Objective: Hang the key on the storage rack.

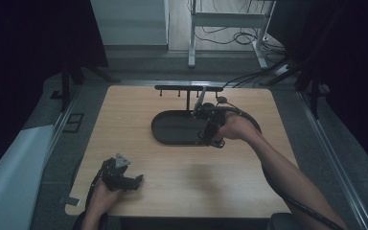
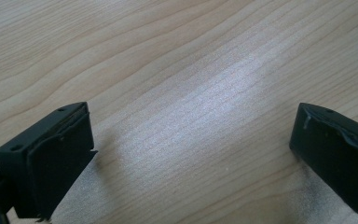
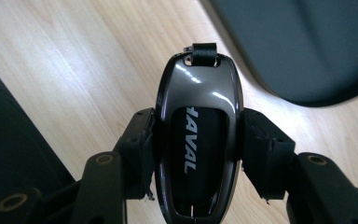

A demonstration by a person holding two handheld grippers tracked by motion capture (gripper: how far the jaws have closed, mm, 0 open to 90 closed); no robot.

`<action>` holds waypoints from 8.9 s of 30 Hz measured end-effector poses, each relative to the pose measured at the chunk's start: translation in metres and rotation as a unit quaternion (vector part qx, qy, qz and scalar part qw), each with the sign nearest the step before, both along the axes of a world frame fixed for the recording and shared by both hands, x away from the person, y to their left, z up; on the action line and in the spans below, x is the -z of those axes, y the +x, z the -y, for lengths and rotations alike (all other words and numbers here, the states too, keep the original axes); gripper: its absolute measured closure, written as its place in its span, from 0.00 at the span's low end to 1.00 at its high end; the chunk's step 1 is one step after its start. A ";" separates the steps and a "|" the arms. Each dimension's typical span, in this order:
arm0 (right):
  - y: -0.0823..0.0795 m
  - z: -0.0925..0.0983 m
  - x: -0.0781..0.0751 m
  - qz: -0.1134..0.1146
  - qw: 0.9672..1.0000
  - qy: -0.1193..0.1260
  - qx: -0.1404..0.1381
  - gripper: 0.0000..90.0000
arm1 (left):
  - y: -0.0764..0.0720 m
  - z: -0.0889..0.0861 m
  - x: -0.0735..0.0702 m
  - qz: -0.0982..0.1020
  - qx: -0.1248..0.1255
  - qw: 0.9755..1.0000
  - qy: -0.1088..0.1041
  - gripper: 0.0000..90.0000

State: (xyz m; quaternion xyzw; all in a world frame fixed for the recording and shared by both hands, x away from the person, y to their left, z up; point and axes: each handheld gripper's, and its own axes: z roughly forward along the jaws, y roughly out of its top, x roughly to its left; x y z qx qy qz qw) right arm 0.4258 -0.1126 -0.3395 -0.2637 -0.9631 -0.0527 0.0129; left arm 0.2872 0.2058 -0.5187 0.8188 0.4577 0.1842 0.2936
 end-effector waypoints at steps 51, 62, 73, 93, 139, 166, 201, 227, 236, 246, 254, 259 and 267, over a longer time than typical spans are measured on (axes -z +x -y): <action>0.088 0.055 -0.085 0.055 0.985 0.032 0.162 0.54 | 0.000 0.002 0.001 -0.004 0.005 1.000 -0.007 0.00; 0.096 0.048 -0.081 0.074 0.982 0.029 0.174 0.54 | -0.001 0.004 0.001 -0.004 0.011 1.000 -0.008 0.00; 0.100 0.057 -0.075 0.088 0.976 0.011 0.198 0.54 | -0.001 0.005 0.001 -0.006 0.012 1.000 -0.010 0.00; 0.102 0.076 -0.028 0.076 0.975 -0.018 0.207 0.54 | -0.001 0.007 0.001 -0.007 0.015 1.000 -0.012 0.00; 0.083 0.068 0.010 0.112 0.985 0.007 0.132 0.20 | -0.001 0.008 0.001 -0.004 0.015 1.000 -0.009 0.00; 0.041 0.069 0.025 0.122 0.987 0.044 0.090 0.14 | -0.001 0.011 0.001 -0.003 0.016 1.000 -0.008 0.00; -0.020 0.119 0.048 0.140 0.982 0.087 0.094 0.00 | -0.002 0.012 -0.002 0.002 0.017 0.999 -0.028 0.00; -0.079 0.140 0.089 0.172 0.973 0.118 0.102 0.00 | -0.003 0.017 -0.002 0.007 0.026 1.000 -0.015 0.00; -0.096 0.143 0.107 0.187 0.964 0.147 0.118 0.00 | -0.004 0.018 -0.003 0.008 0.028 1.000 -0.011 0.00; -0.113 0.138 0.132 0.207 0.951 0.188 0.134 0.00 | -0.004 0.019 -0.003 0.010 0.030 0.999 -0.011 0.00; -0.121 0.139 0.152 0.216 0.942 0.209 0.149 0.00 | -0.004 0.019 -0.003 0.009 0.032 0.999 -0.012 0.00; -0.126 0.137 0.160 0.223 0.938 0.222 0.145 0.00 | -0.004 0.021 -0.002 0.009 0.034 0.999 -0.010 0.00; -0.130 0.132 0.169 0.222 0.946 0.200 0.129 0.00 | -0.005 0.022 -0.002 0.011 0.038 0.999 -0.008 0.00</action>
